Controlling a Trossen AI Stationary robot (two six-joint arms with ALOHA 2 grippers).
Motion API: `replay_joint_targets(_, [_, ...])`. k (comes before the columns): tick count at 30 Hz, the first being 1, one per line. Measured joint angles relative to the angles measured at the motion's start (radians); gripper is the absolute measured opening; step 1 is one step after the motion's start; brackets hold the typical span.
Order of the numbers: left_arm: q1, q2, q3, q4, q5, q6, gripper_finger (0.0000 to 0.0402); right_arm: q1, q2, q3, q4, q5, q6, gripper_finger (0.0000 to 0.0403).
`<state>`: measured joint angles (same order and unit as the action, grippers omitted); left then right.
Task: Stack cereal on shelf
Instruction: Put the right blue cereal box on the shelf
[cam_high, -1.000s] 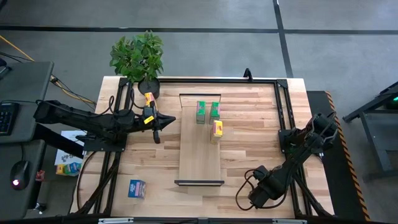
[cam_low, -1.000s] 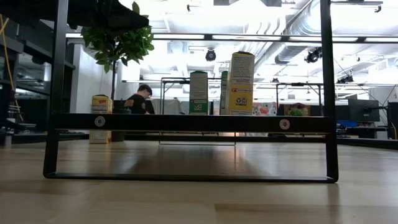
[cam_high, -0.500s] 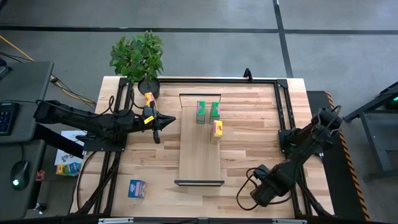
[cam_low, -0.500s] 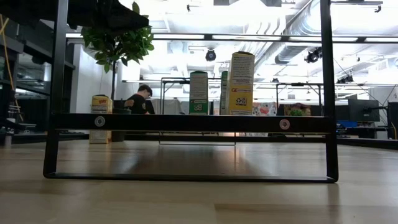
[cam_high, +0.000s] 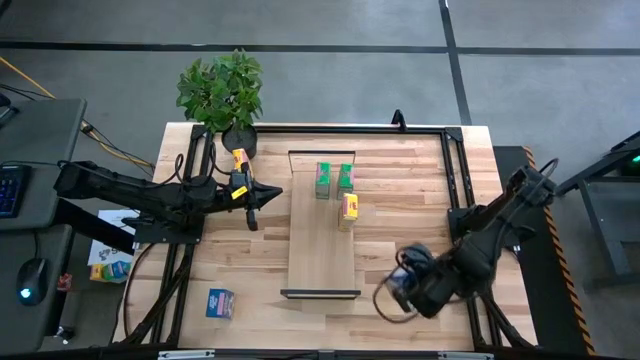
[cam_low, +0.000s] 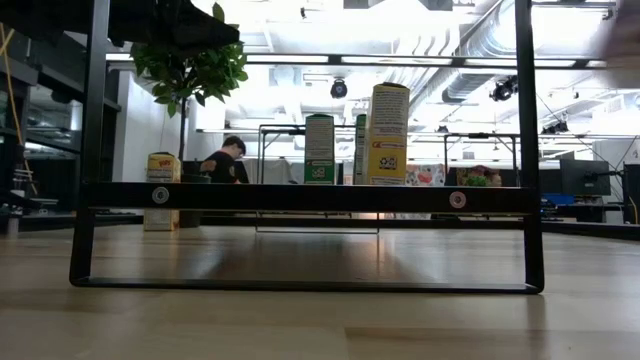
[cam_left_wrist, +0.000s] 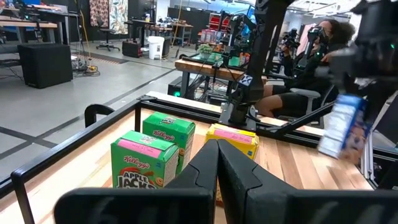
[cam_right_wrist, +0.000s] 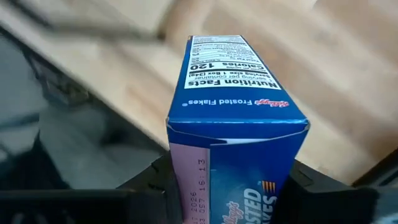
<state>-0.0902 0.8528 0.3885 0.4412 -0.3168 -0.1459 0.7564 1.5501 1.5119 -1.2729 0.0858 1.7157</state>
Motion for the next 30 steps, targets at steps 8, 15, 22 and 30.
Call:
replay_joint_targets(8, [0.0,0.0,0.0,0.0,0.0,0.0,0.0,-0.2,0.009,0.054,-0.08,0.101,-0.155,0.0145])
replay_joint_targets(15, [0.0,0.0,0.0,-0.002,0.0,-0.008,0.0,-0.342,0.09,0.054,0.011,0.095,-0.35,0.0145])
replay_joint_targets(22, [-0.002,0.0,0.0,-0.003,0.0,-0.01,0.0,-0.394,0.158,0.054,0.126,0.008,-0.461,0.0145])
replay_joint_targets(30, [-0.002,0.0,0.0,-0.003,0.0,-0.01,0.0,-0.396,0.202,0.054,0.15,-0.061,-0.467,0.0145])
